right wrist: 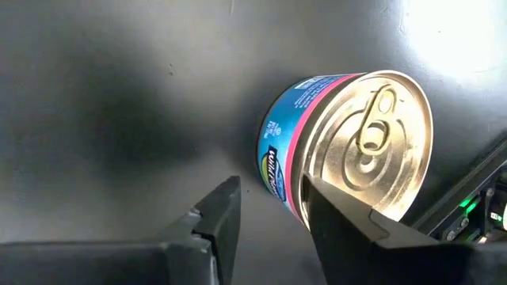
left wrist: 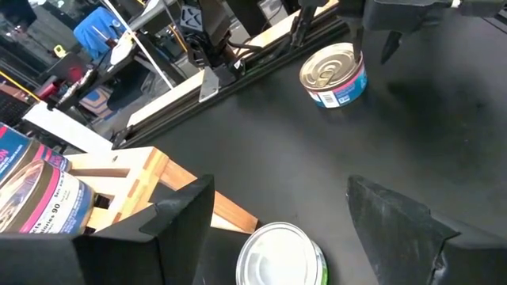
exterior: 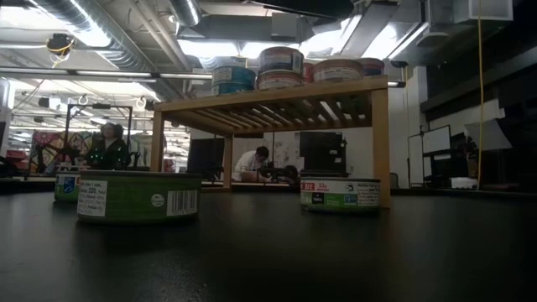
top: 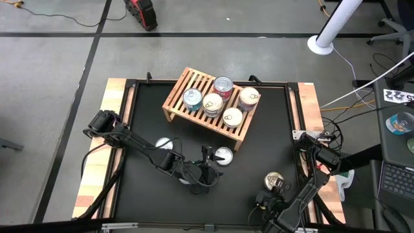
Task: Stack canned seafood by type on shelf
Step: Stack the blue and pink tuna can on top of the blue and pink tuna can on the shelf
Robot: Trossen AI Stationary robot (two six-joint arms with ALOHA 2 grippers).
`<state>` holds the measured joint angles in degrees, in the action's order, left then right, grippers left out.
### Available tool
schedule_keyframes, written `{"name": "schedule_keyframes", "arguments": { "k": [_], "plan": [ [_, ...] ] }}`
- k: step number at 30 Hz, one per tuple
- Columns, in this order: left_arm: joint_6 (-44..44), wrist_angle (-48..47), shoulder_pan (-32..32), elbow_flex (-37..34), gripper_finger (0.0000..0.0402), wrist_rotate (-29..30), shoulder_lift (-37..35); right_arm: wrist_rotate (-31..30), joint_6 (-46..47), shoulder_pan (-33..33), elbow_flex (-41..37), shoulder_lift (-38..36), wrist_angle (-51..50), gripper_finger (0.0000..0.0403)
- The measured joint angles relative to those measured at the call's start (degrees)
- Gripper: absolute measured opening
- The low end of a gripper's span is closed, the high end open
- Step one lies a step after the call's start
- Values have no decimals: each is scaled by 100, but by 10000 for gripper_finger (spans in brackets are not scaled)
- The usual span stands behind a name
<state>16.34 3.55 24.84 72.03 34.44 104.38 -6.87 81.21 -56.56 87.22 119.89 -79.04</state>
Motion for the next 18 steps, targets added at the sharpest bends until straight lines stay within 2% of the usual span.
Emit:
{"name": "schedule_keyframes", "arguments": {
  "k": [4, 12, 18],
  "plan": [
    [-5, 1, 0, 0, 282, 0, 0, -8, 0, 0, -2, 0, -42, 108],
    [-9, 2, 0, 0, 282, 0, 0, -93, -4, 0, 0, 4, -201, 9],
    [-11, 2, -2, 0, 282, 0, 0, -158, -4, 5, 0, 9, -201, 13]
  ]
}}
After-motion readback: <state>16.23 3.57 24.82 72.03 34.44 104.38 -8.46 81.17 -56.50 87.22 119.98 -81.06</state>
